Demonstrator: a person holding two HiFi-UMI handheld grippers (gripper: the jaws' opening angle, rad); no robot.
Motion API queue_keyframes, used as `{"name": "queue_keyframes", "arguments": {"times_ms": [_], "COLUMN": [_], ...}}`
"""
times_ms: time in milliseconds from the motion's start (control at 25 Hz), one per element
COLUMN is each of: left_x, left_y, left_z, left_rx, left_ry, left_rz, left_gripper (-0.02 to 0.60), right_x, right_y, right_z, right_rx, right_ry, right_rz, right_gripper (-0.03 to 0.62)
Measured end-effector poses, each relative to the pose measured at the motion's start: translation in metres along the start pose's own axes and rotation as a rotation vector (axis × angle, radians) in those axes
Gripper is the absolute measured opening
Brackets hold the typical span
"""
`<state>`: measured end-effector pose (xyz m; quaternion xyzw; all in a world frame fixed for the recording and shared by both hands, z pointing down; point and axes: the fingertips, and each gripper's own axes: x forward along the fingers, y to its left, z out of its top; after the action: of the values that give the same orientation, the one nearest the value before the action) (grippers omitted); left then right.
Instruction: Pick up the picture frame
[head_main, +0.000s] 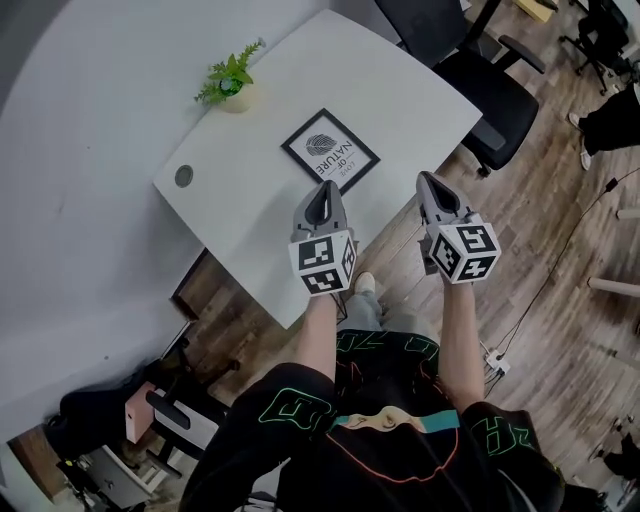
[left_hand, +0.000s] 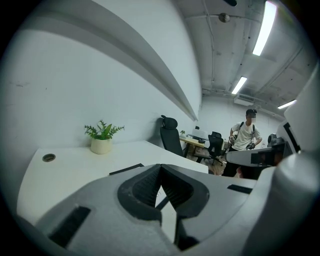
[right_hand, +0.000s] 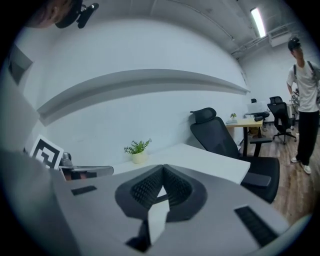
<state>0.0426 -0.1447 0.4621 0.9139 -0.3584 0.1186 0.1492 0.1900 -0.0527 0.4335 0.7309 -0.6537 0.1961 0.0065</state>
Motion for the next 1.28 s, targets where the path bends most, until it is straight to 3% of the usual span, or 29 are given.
{"name": "queue_keyframes", "arguments": {"times_ms": [200,560,1280], "left_x": [0.002,0.014,0.063], "left_y": [0.02,0.064,0.09], "left_z": [0.008,-0.005,-0.068], "left_rx": [-0.028,-0.109,-0.257], "left_ry": [-0.014,0.026,0.192], "left_rz": [0.048,0.206,0.429], "left_gripper": [0.005,0.005,0.006], "right_x": [0.023,0.083,0.188], "right_y": [0.013,0.033,0.009], "right_z": [0.013,0.012,-0.041], "right_rx": [-0.038,-0.104,-0.178], "right_ry": [0.006,0.083,0.332], "right_rz": [0.051,0.192,0.359], "right_gripper": [0.005,0.005,0.005]}}
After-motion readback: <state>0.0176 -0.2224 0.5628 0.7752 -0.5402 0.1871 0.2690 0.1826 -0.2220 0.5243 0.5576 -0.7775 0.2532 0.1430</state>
